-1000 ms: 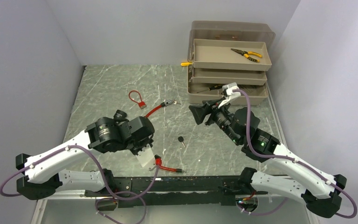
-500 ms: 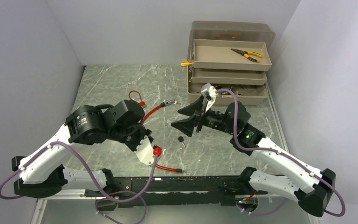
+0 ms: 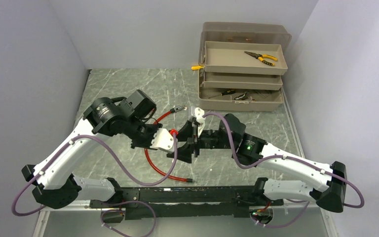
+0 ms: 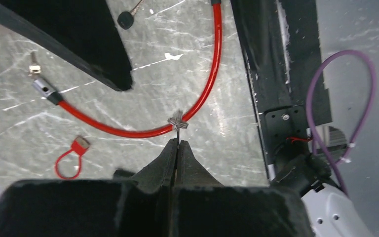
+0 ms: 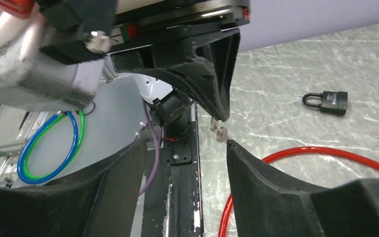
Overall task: Unlock with the key
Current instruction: Pick up the key from the center of the board.
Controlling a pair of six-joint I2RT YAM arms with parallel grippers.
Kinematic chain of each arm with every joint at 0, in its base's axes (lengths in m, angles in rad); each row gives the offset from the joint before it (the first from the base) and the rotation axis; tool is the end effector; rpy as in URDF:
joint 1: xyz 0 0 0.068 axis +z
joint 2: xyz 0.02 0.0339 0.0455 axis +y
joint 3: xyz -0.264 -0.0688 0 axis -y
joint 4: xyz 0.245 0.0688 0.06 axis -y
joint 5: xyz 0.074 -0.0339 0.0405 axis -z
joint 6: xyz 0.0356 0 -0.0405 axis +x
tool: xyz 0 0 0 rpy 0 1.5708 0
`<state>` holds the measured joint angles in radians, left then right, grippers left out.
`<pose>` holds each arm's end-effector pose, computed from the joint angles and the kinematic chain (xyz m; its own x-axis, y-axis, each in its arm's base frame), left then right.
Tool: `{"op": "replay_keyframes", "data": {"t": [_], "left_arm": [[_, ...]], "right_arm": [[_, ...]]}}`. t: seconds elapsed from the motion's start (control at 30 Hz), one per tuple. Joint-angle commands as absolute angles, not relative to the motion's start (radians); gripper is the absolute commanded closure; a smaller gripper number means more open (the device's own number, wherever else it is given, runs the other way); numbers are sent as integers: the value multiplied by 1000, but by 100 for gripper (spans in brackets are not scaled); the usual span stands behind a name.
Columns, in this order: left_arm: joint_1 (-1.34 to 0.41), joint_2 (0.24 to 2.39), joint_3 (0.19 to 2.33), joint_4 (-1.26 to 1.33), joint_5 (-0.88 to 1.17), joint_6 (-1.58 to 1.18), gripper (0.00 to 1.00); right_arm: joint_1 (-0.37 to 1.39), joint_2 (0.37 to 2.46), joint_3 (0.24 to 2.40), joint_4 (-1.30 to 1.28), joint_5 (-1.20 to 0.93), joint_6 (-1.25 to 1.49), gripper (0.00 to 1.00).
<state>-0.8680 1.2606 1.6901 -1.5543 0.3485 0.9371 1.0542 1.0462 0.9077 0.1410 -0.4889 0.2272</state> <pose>0.1094 -0.1479 0.4245 0.3094 0.8066 -0.5037 0.9509 -0.2616 0.1652 0.1060 0.2205 0.3679 -0.2240 0.0084 -0.9746 -0.9742 0.0265 0.2241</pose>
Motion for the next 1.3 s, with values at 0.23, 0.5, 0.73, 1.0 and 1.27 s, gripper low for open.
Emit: {"op": "replay_keyframes", "data": {"t": [0.23, 0.5, 0.73, 1.0, 1.27], "left_arm": [[-836, 1280, 1715, -1575, 505, 829, 100], [-832, 1274, 1726, -1574, 527, 808, 100], [-825, 1283, 1736, -1575, 528, 800, 100], [-820, 1289, 1748, -1574, 530, 796, 100], [-811, 1293, 1765, -1574, 528, 795, 100]], "right_arm": [[1122, 1122, 985, 148, -294, 157, 54], [1123, 1142, 975, 201, -316, 183, 63], [1123, 1141, 952, 260, -364, 219, 69], [1123, 1155, 962, 228, -413, 208, 76], [1123, 1167, 958, 210, -423, 205, 85]]}}
